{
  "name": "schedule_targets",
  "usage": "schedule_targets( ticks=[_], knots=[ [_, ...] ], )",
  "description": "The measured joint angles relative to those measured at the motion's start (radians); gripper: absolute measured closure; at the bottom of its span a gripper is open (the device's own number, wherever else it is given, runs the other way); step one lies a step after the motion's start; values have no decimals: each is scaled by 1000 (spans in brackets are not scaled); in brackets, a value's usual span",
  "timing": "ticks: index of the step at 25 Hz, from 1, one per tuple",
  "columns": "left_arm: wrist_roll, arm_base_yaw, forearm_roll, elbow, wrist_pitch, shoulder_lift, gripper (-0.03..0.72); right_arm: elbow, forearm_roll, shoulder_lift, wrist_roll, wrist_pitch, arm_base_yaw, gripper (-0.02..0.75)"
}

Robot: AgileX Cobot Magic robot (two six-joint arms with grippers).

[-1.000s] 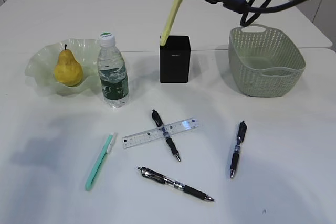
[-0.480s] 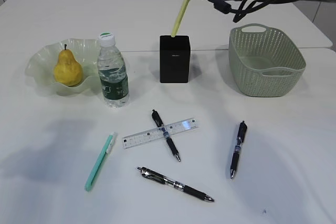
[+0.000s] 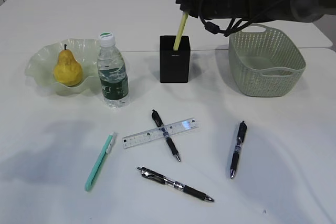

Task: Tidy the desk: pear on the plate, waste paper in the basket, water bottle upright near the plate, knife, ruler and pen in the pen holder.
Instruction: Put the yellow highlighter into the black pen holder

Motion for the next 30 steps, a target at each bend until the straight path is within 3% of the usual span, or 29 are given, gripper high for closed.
schedule_targets(
  ticks=[20, 30],
  knots=[
    [0, 0, -14, 0, -2, 0, 214, -70, 17, 89, -124, -18, 0, 637],
    [0, 0, -22, 0, -2, 0, 214, -70, 36, 89, -124, -20, 0, 475]
  ],
)
